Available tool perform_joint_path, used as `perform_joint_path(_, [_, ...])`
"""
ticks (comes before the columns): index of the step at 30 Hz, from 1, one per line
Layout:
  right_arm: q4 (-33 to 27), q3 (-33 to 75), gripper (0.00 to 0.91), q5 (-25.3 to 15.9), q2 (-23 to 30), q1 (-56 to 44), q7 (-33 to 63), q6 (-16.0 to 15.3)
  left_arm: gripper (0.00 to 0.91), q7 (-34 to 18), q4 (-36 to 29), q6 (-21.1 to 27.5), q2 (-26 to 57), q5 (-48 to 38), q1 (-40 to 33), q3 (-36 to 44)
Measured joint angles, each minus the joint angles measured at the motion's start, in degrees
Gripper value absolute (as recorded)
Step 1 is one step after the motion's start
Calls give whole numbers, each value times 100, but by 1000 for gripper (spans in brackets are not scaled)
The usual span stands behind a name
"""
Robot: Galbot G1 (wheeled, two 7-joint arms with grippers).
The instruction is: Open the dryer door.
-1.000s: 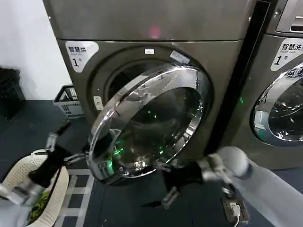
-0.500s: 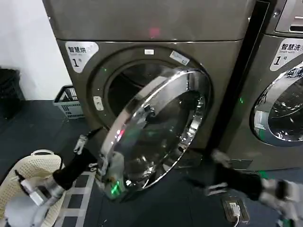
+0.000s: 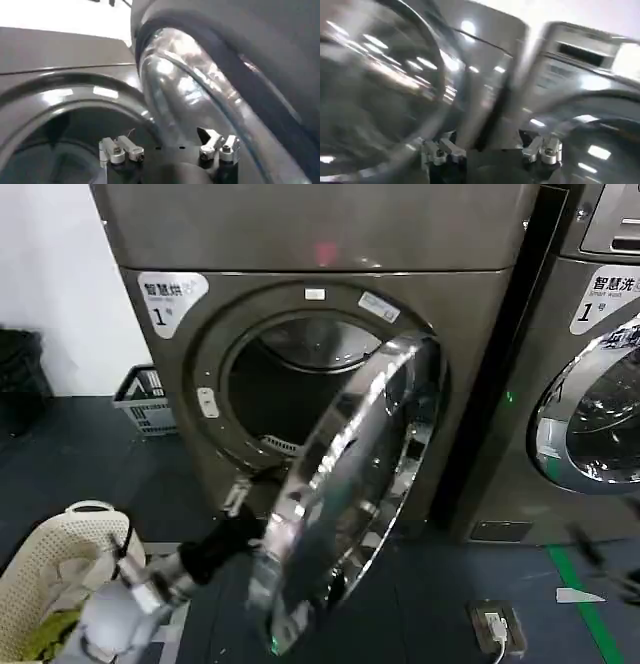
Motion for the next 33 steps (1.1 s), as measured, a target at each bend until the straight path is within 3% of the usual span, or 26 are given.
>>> perform_joint_path(4, [-244, 415, 907, -110, 476, 120, 609, -402, 907, -5, 152, -26, -89, 106, -269, 441])
perform_joint_path(6, [-380, 651, 907, -310, 689, 230, 1032, -768, 907, -23, 241, -28, -139, 148, -406, 655])
perform_joint_path(13, [-994, 1256, 907, -812, 1050, 461, 2244, -1552, 907, -135, 650, 18, -421, 366, -966, 1426])
perform_joint_path(19, [-1490, 1696, 907, -914, 1291, 758, 3154, -2392, 907, -240, 1063, 21, -721, 499, -1511, 2097])
perform_joint_path(26, [-2092, 2323, 907, -1452, 1438, 862, 3402, -2390, 907, -302, 1592, -20, -1202, 588, -2093, 2673])
perform_joint_path(33, [-2238, 2667, 907, -1674, 1665, 865, 3522, -2278, 907, -332, 2219, -29, -1698, 594, -2600, 3119])
